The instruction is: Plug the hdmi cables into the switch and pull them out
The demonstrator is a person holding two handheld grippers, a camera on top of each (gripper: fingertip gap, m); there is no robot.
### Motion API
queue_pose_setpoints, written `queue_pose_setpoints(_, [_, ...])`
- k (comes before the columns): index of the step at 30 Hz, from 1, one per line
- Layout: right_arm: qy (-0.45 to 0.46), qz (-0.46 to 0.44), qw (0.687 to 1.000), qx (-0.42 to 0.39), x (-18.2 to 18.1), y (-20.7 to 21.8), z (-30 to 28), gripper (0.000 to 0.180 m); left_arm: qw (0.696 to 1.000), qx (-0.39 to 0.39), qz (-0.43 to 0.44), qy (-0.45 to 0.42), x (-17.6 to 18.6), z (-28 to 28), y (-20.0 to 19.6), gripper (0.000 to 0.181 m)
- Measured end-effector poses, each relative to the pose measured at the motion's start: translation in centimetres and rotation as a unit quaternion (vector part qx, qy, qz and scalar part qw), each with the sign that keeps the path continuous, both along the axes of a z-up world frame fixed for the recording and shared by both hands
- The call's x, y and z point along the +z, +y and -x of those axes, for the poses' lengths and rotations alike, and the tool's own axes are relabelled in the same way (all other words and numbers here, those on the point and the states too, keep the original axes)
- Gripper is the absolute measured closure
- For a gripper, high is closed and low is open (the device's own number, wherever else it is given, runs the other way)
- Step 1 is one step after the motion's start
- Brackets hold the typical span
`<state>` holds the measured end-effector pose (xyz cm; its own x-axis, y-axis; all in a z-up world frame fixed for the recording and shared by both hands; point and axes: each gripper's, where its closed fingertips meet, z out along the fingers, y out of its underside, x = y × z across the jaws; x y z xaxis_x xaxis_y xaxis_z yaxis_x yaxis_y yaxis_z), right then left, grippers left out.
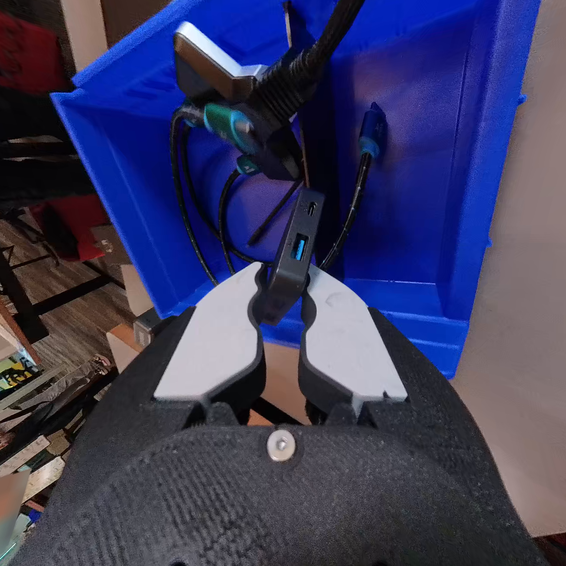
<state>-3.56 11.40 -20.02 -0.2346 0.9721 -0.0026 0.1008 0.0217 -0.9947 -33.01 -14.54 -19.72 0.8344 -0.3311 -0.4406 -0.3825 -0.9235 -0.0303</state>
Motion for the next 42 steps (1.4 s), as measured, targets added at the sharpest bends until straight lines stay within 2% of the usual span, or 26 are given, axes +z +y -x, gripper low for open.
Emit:
queue_pose_setpoints(1, [0.0, -0.001, 1.0, 0.005, 0.0, -0.2, 0.0, 0.151, 1.0, -0.002, -0.002, 0.003, 0.7, -0.2, -0.2, 0.16])
queue_pose_setpoints(5, [-0.003, -0.01, 1.0, 0.015, -0.1, -0.9, 0.0, 0.152, 0.999, 0.0, -0.043, -0.002, 4.0, -0.8, -0.3, 0.162])
queue_pose_setpoints(10, [0.005, -0.014, 1.0, 0.01, 0.3, -0.9, -0.2, 0.153, 0.989, 0.014, -0.15, 0.004, 10.6, -1.3, 1.0, 0.165])
queue_pose_setpoints(14, [0.019, -0.003, 1.0, -0.003, 1.3, -0.3, -0.4, 0.153, 0.962, 0.025, -0.272, -0.012, 17.2, -2.6, 2.2, 0.165])
queue_pose_setpoints(17, [0.037, 0.017, 0.999, -0.005, 3.1, -0.2, -0.4, 0.153, 0.93, 0.015, -0.365, -0.04, 21.4, -4.7, 3.2, 0.165])
queue_pose_setpoints(23, [0.117, 0.016, 0.993, 0.026, 11.6, -2.9, 0.1, 0.154, 0.822, -0.073, -0.545, -0.144, 28.5, -12.6, 7.4, 0.166])
queue_pose_setpoints(27, [0.179, 0.005, 0.983, 0.039, 19.3, -4.8, 0.1, 0.151, 0.719, -0.147, -0.63, -0.254, 31.5, -18.9, 10.0, 0.166])
queue_pose_setpoints(30, [0.198, -0.01, 0.98, 0.026, 23.1, -5.2, -0.2, 0.151, 0.639, -0.168, -0.679, -0.32, 31.7, -21.9, 11.4, 0.166])
queue_pose_setpoints(33, [0.163, -0.006, 0.985, 0.05, 22.8, -6.4, 0.0, 0.154, 0.548, -0.151, -0.727, -0.385, 30.3, -22.8, 12.5, 0.166])
queue_pose_setpoints(36, [0.115, -0.029, 0.991, 0.06, 19.6, -6.9, 1.5, 0.152, 0.475, -0.107, -0.744, -0.459, 27.0, -22.7, 14.2, 0.166])
queue_pose_setpoints(38, [0.079, -0.036, 0.994, 0.059, 17.4, -6.6, 2.7, 0.148, 0.453, -0.083, -0.736, -0.497, 24.1, -22.5, 15.6, 0.167])
queue_pose_setpoints(42, [0.027, 0.025, 0.994, 0.105, 14.7, -7.4, 4.4, 0.145, 0.42, -0.069, -0.711, -0.56, 20.7, -22.1, 17.3, 0.167])
